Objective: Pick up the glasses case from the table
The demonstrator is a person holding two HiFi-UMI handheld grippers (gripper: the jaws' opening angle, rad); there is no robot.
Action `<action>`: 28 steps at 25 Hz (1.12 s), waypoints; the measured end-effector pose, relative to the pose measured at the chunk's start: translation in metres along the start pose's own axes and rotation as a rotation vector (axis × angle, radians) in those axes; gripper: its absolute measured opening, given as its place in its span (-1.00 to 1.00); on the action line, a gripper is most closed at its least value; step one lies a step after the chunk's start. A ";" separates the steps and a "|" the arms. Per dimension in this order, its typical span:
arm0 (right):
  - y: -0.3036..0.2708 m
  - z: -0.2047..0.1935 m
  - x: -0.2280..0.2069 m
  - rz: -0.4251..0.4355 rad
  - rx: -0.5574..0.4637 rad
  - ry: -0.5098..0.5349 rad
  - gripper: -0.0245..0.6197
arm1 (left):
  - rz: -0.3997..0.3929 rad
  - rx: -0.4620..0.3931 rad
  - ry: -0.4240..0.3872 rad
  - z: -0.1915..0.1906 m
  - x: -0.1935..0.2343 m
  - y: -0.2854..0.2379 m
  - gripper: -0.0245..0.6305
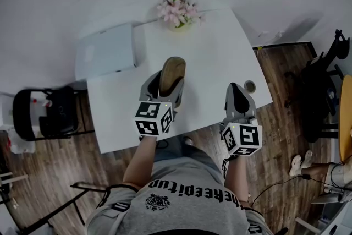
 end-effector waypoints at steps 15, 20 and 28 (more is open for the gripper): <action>0.022 0.008 0.003 0.004 -0.040 0.013 -0.91 | -0.009 -0.090 -0.046 0.010 -0.018 0.028 0.01; 0.027 0.011 0.003 0.009 -0.052 0.018 -0.91 | -0.012 -0.127 -0.071 0.015 -0.026 0.036 0.01; 0.032 0.016 0.001 0.013 -0.065 0.025 -0.91 | -0.018 -0.177 -0.095 0.023 -0.034 0.044 0.01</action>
Point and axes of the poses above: the fingertips, and each gripper's own axes: y backward along the fingers, x to its left, z out of its top, the point moved 4 cm from there along y, backward along the fingers, and after that the axes turned 7 degrees about y, right-handed, at the moved point
